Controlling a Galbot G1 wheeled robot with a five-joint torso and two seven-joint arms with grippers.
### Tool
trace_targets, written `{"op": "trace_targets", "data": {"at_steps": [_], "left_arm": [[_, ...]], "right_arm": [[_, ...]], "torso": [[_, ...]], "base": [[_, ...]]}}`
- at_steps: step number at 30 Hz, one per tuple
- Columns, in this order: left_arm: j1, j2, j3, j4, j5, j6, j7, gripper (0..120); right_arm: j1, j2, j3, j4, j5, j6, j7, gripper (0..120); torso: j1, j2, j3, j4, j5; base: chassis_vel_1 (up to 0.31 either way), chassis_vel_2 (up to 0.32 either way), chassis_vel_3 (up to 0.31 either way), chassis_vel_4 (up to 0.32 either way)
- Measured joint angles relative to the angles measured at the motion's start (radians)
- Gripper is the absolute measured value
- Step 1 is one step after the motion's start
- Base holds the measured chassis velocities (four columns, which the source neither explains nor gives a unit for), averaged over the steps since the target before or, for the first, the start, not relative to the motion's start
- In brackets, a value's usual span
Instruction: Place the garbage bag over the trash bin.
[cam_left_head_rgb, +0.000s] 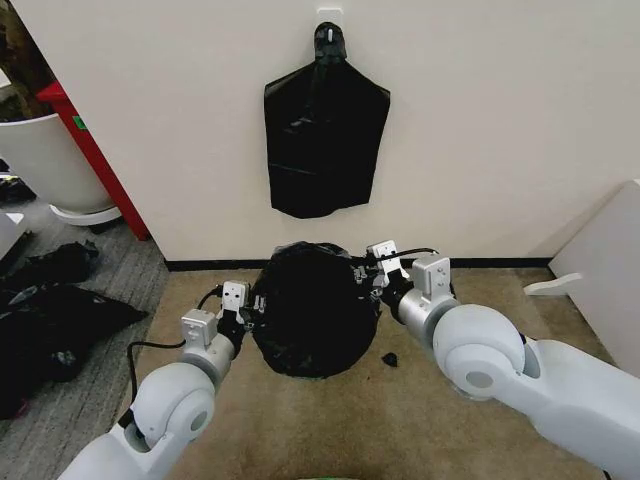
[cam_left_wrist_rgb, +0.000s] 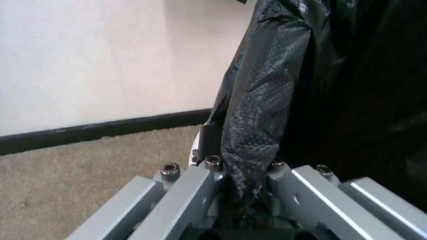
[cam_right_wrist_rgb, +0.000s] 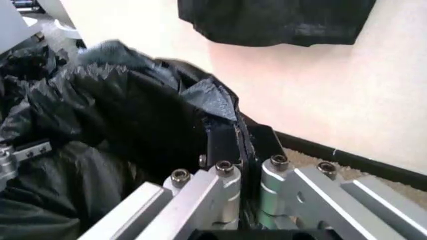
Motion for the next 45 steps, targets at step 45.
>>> {"op": "trace_targets", "data": {"at_steps": [45], "left_arm": [[0.046,-0.003,-0.019,0.027,-0.081,-0.178,0.202,0]], "right_arm": [[-0.244,-0.237,0.292,-0.131,0.104,0.158,-0.503,7]], "torso": [[0.0,0.0,0.0,0.0,-0.0002]], "base": [[0.0,0.0,0.0,0.0]]}}
